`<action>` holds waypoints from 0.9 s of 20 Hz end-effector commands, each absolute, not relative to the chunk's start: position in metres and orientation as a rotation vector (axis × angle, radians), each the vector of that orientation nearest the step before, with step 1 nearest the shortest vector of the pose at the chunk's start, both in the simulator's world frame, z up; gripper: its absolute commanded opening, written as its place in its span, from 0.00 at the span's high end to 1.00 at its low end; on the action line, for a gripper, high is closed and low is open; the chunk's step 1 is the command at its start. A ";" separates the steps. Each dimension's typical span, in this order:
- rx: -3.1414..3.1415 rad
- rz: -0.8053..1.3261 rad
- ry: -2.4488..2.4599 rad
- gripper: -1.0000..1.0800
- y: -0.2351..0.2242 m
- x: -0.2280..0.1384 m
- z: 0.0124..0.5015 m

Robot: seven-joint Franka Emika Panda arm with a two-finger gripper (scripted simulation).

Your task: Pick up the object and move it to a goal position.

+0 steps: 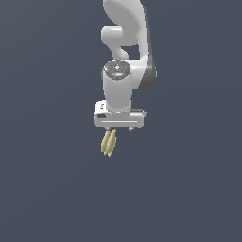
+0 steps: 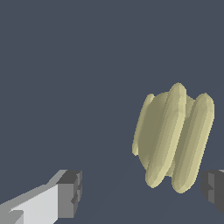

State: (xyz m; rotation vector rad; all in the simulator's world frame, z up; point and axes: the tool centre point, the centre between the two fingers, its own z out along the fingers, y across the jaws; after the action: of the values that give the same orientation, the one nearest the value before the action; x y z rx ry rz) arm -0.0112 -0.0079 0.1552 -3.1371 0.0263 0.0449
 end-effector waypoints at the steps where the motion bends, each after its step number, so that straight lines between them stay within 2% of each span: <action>1: -3.137 0.045 0.026 0.04 -0.008 -0.011 0.155; 10: -3.111 0.044 -0.037 0.04 0.011 -0.011 0.165; 18: -3.116 0.037 0.055 0.04 -0.003 -0.007 0.161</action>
State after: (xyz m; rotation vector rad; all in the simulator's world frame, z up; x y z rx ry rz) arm -0.0084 0.0022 0.1620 -3.1151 0.0244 0.0387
